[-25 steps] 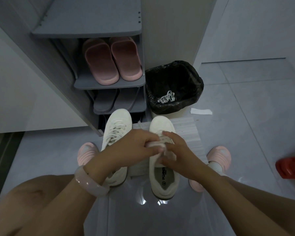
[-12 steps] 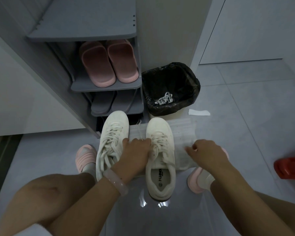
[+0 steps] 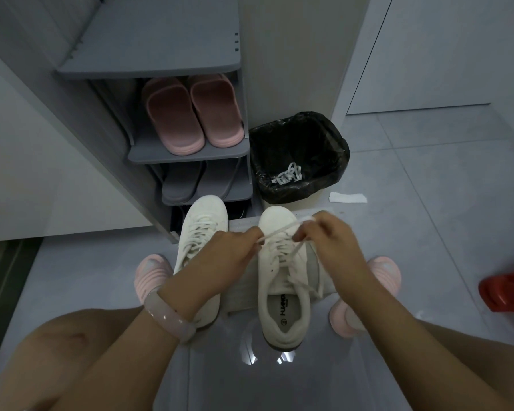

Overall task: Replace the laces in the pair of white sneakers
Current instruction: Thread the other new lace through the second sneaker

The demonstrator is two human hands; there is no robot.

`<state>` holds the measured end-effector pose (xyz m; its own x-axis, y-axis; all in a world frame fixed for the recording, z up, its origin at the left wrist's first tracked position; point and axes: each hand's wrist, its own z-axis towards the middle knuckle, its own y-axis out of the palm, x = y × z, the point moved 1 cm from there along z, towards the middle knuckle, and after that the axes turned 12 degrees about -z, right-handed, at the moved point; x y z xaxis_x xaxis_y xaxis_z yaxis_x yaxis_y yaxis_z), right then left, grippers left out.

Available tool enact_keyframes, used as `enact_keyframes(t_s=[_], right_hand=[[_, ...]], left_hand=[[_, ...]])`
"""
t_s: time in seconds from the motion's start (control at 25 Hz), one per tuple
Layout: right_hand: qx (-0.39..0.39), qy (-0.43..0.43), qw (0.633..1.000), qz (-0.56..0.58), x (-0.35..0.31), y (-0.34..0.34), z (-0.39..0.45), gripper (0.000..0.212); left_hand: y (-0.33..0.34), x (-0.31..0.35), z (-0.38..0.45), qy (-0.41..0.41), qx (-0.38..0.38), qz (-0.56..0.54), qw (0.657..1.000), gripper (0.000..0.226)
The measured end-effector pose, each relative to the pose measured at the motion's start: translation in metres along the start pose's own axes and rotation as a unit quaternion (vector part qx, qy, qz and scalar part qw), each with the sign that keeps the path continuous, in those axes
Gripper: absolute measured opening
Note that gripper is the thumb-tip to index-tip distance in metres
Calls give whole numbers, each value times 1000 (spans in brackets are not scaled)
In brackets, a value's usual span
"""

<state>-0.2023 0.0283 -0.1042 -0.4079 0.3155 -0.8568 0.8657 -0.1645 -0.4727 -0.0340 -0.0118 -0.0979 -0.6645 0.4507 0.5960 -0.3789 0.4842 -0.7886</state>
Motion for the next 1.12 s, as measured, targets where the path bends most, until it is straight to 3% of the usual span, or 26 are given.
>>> enact_keyframes(t_s=[0.12, 0.24, 0.32, 0.4, 0.44, 0.48, 0.56, 0.64, 0.72, 0.84, 0.96, 1.08, 1.12], right_hand=[[52, 60, 980, 184, -2, -15, 1, 27], [49, 46, 981, 184, -4, -13, -2, 27], [39, 39, 991, 121, -1, -10, -1, 25], [39, 15, 999, -25, 6, -7, 1, 9], [42, -9, 993, -112, 9, -5, -1, 13], [43, -38, 982, -180, 14, -2, -2, 21], [45, -85, 963, -252, 15, 3, -8, 13], [2, -108, 946, -306, 14, 8, -13, 4], [-23, -109, 936, -333, 15, 9, -16, 8], [16, -94, 938, -335, 14, 5, -15, 12], [32, -87, 936, -340, 14, 2, -14, 14], [-34, -107, 933, -343, 15, 7, -17, 17], [-60, -109, 928, -350, 16, 10, -18, 18]], left_hand=[[2, -11, -9, -47, -47, -1, 998, 30], [6, -13, -13, -45, -70, 52, 995, 30], [11, -16, -12, -58, -62, 74, 994, 34], [18, -17, -9, -96, -34, -35, 994, 30], [21, -16, -7, -131, -13, -122, 984, 26], [23, -14, -5, -168, 8, -213, 963, 21], [24, -9, -2, -216, 32, -368, 904, 15], [25, -10, 0, -230, 44, -407, 883, 15], [26, -9, 0, -231, 42, -377, 896, 13], [28, -6, -2, -215, 36, -295, 930, 15], [26, -7, -1, -195, 41, -300, 933, 16], [23, -13, 1, -175, 33, -278, 944, 4], [23, -15, 1, -165, 29, -248, 954, 9]])
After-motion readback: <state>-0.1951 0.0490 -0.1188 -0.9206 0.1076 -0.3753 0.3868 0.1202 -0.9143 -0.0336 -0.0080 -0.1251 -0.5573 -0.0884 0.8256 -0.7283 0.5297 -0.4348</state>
